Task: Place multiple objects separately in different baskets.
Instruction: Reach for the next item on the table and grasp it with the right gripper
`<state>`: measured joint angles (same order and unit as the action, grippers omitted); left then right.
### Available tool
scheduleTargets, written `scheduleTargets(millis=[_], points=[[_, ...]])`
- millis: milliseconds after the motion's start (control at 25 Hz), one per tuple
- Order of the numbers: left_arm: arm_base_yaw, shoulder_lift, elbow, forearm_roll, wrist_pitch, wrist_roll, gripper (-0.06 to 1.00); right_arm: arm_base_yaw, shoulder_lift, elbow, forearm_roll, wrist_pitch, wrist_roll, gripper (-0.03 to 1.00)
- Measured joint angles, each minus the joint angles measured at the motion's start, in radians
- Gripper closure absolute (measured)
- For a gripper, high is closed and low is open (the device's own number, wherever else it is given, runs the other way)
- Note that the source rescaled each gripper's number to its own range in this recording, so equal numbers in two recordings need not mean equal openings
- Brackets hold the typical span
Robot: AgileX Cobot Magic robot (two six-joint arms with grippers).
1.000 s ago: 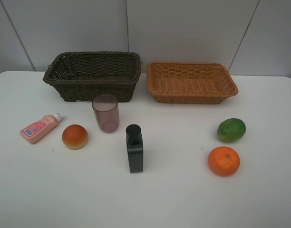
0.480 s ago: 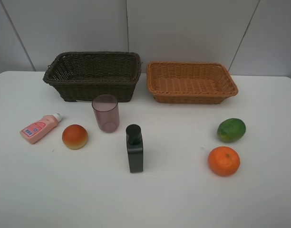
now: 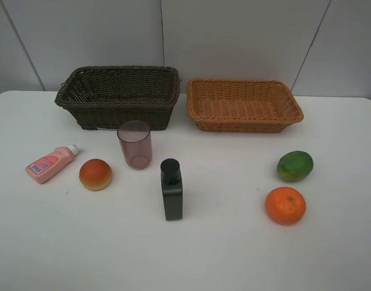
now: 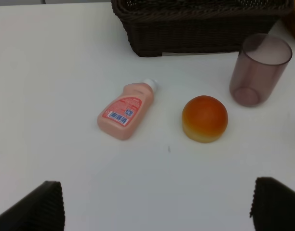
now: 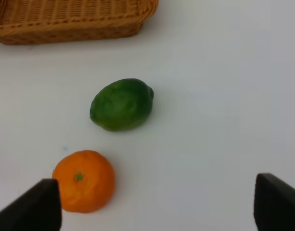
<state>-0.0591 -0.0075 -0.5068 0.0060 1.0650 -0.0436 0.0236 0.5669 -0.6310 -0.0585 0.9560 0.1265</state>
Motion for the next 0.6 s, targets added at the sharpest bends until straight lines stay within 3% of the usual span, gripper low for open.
scheduleTargets(millis=[200,320,480,600], points=[[0.000,0.000,0.000,0.000,0.000,0.000,-0.06,0.005,0.393,-0.117,0.016,-0.038,0.000,0.20],[0.000,0.000,0.000,0.000,0.000,0.000,-0.06,0.061,0.576,-0.184,0.030,-0.039,0.000,0.20],[0.000,0.000,0.000,0.000,0.000,0.000,-0.06,0.146,0.738,-0.245,0.035,-0.052,0.000,0.20],[0.000,0.000,0.000,0.000,0.000,0.000,-0.06,0.161,0.819,-0.276,0.035,-0.072,0.022,0.20]])
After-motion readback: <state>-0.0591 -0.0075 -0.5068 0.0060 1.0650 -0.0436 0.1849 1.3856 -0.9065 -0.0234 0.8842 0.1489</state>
